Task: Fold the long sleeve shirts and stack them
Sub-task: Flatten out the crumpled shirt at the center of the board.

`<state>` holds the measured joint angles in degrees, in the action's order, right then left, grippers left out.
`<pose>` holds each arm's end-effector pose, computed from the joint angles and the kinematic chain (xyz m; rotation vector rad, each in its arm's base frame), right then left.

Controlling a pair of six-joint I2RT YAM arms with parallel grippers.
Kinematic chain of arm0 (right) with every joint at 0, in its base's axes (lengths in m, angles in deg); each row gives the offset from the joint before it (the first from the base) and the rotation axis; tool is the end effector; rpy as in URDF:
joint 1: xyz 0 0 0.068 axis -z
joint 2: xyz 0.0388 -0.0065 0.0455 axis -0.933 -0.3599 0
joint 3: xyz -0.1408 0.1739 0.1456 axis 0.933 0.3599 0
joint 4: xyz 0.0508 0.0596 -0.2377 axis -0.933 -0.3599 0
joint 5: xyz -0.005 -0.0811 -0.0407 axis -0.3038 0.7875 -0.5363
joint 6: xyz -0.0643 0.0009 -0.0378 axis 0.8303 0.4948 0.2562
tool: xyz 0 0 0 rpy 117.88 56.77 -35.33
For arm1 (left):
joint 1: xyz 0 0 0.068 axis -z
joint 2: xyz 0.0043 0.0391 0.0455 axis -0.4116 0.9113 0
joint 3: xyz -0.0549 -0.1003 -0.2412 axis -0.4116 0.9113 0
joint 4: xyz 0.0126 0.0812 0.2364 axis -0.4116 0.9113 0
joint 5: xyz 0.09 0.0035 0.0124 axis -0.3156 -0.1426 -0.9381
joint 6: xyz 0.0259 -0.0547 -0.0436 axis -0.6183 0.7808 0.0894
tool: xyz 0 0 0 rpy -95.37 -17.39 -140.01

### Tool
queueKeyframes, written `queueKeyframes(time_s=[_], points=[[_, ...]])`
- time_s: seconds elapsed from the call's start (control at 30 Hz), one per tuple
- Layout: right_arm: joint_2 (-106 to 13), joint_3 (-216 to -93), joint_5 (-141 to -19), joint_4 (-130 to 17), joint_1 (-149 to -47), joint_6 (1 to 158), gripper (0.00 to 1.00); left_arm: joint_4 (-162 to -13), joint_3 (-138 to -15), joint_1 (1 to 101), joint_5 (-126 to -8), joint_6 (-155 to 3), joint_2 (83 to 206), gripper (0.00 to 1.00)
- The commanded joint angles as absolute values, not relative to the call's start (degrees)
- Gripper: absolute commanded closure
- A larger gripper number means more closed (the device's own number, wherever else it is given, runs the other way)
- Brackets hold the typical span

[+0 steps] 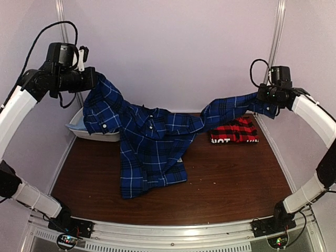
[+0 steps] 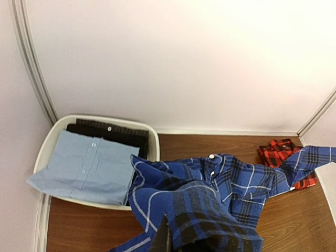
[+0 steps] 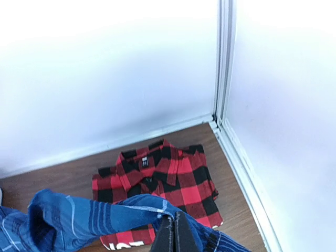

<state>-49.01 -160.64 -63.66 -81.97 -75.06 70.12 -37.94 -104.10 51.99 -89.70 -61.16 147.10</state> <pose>0.3441 0.0277 0.3590 0.2737 2.0347 0.0875 0.2565 -0.1167 0.4503 -0.1458 2.0095 -0.3511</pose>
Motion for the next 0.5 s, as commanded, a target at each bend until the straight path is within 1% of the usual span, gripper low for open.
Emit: queueKeyframes(time_s=[0.0, 0.17, 0.33, 0.47], points=[[-44.5, -167.2, -61.0, -81.5, -74.2, 70.1, 1.00, -42.8, -110.2, 51.6, -83.4, -68.8, 146.2, 1.00], [-39.7, -171.0, -60.6, -80.0, -74.3, 69.8, 1.00, -46.8, -113.0, 51.6, -73.0, -74.3, 142.8, 1.00], [-35.8, -176.1, -56.9, -80.7, -74.1, 71.4, 1.00, -50.8, -115.5, 51.6, -66.2, -77.5, 138.9, 1.00], [-33.4, -180.8, -54.7, -81.2, -74.1, 73.1, 1.00, -52.6, -119.1, 51.6, -63.0, -79.1, 137.7, 1.00]])
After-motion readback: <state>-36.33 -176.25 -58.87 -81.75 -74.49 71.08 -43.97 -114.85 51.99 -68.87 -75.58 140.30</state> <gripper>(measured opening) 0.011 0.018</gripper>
